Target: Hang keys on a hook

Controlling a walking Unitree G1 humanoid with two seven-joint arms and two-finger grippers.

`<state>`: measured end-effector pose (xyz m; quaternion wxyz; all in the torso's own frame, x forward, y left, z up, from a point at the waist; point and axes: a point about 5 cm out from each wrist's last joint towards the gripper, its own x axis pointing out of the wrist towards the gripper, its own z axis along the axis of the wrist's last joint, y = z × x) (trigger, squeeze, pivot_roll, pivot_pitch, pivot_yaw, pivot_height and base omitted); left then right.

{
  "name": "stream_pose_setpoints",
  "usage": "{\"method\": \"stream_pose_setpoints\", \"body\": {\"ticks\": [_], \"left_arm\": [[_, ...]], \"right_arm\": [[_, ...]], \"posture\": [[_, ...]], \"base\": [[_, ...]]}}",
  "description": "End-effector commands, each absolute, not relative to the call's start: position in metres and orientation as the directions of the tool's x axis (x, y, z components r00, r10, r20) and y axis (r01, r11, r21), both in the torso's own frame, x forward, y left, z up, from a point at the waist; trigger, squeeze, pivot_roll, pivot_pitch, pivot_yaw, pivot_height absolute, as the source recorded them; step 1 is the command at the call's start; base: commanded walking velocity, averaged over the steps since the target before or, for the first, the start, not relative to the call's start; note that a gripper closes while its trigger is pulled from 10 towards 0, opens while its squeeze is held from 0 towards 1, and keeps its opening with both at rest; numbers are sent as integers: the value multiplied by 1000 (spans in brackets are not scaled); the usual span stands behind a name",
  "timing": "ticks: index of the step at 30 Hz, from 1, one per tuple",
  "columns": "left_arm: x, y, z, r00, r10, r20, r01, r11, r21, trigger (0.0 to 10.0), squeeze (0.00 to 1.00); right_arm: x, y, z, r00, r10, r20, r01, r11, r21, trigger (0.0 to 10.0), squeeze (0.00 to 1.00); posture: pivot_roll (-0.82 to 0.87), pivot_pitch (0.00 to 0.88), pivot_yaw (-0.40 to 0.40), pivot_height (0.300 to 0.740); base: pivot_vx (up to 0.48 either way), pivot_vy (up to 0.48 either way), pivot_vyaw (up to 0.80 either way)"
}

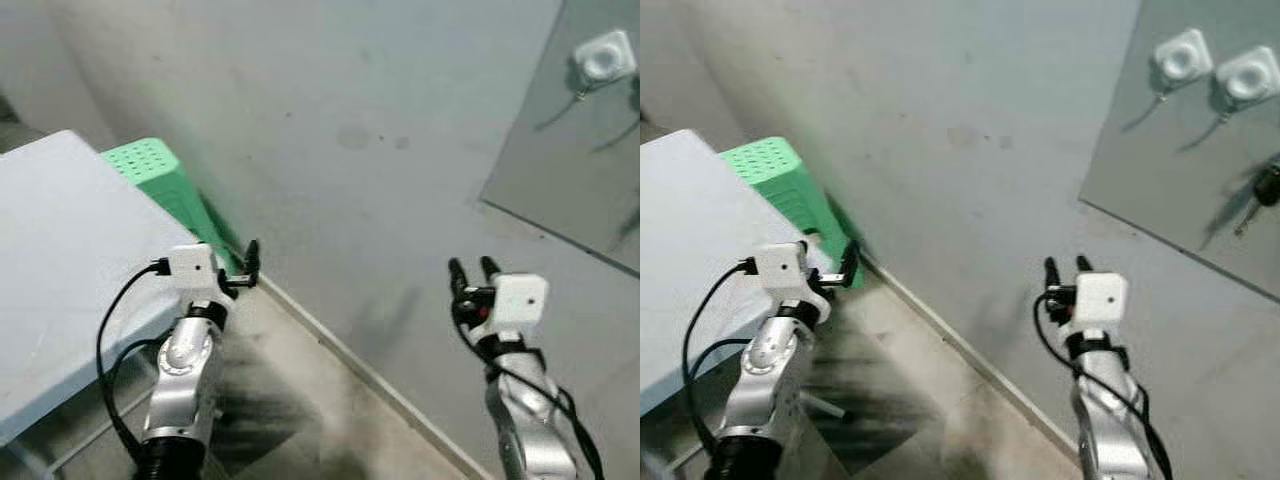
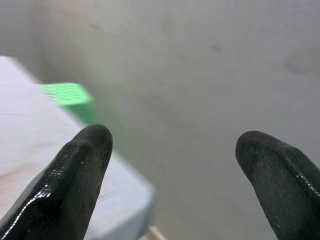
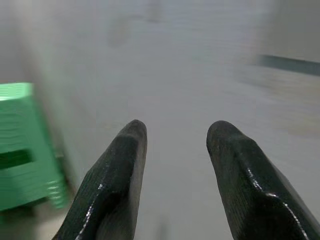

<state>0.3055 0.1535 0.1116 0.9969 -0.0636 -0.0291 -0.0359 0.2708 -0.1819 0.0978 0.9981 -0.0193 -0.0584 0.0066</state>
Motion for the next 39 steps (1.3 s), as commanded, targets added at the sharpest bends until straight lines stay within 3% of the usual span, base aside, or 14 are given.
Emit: {"method": "stream_pose_setpoints", "body": {"ticks": [1,39], "left_arm": [[305,148,112,995,-85,58,92,987,-131,10000,0],[307,143,112,995,-91,46,97,985,-140,10000,0]], "right_arm": [[270,-186,97,994,7,109,-2,999,-45,10000,0],[273,-187,102,992,45,116,-38,997,-64,10000,0]], "posture": [[-43,22,14,740],[-49,0,-1,740]], "base": [[0,0,800],[0,0,800]]}}
